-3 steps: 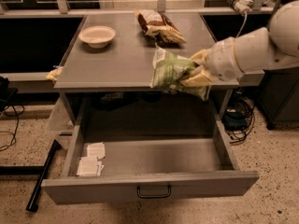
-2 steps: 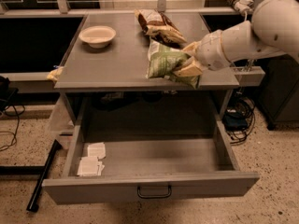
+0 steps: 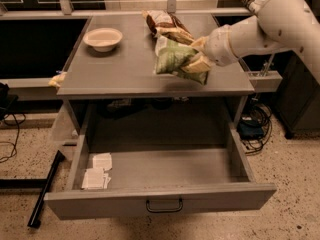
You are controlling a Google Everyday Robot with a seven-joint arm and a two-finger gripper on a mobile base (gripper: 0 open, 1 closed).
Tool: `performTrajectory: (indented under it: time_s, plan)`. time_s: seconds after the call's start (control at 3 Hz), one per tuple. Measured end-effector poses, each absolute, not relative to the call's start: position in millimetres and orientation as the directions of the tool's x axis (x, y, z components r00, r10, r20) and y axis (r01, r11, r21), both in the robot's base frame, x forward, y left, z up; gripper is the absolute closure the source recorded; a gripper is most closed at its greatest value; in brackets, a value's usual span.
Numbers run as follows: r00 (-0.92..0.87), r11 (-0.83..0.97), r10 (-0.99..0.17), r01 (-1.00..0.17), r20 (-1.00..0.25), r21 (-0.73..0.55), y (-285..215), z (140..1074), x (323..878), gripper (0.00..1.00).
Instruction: Pick green jalapeno chip bag from top drawer and place on counter
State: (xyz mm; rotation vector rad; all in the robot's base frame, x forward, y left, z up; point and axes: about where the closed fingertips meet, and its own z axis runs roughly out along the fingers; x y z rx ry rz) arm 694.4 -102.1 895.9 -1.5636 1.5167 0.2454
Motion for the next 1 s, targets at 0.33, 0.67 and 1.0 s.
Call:
performTrajectory:
  time_s: [0.33, 0.67, 1.0]
  plan:
    - [0.222, 0.174, -0.690, -0.874, -0.689, -0.455, -101.7, 894.4, 693.3, 0.58]
    - [0.222, 0.173, -0.690, -0.874, -0.689, -0.455, -101.6, 894.3, 693.3, 0.36]
    - [0.222, 0.173, -0.690, -0.874, -0.689, -0.455, -101.5, 894.3, 693.3, 0.12]
